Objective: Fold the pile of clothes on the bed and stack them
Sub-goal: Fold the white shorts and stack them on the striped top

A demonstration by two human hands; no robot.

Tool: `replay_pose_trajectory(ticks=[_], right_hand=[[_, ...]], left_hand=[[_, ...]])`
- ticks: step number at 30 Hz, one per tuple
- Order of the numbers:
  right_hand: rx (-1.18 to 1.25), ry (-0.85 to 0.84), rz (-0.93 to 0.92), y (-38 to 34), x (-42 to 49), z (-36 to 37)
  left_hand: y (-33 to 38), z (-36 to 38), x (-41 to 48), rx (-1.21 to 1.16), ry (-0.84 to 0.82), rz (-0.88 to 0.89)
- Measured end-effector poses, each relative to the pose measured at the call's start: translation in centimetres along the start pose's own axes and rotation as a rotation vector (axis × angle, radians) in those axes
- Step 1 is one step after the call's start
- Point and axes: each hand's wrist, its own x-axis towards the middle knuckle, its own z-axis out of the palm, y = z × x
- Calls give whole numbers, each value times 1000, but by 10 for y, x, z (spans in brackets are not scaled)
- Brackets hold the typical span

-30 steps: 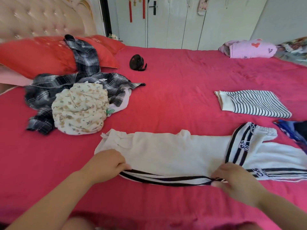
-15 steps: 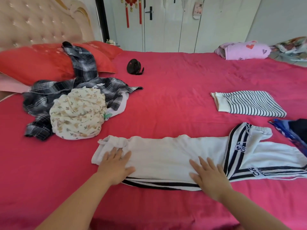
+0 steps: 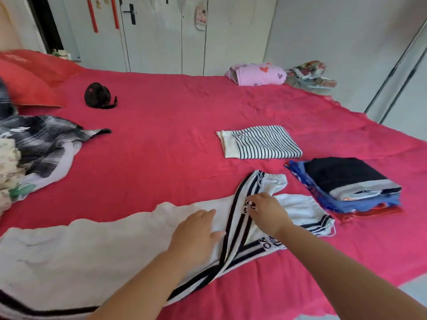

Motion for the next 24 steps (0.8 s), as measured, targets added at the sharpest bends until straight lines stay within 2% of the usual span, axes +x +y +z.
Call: replay_pose_trajectory(ticks=[6, 11, 15, 17, 19, 21, 24], right_hand=[[-58, 31, 77, 55, 69, -22], [-246, -50, -14, 64, 130, -11], [-469, -121, -83, 67, 156, 0], [-540, -65, -118, 68, 160, -3], [-540, 59, -142, 72, 158, -13], [-450, 196, -139, 82, 149, -29], [-232, 383, -80, 105, 115, -57]], left_hand=[[47, 32, 65, -273, 42, -86], [58, 50, 110, -319, 115, -201], [57, 57, 132, -432, 112, -296], [56, 55, 135, -462, 114, -287], [57, 49, 132, -492, 150, -263], [64, 42, 127, -507, 211, -198], [84, 37, 111, -443, 281, 14]])
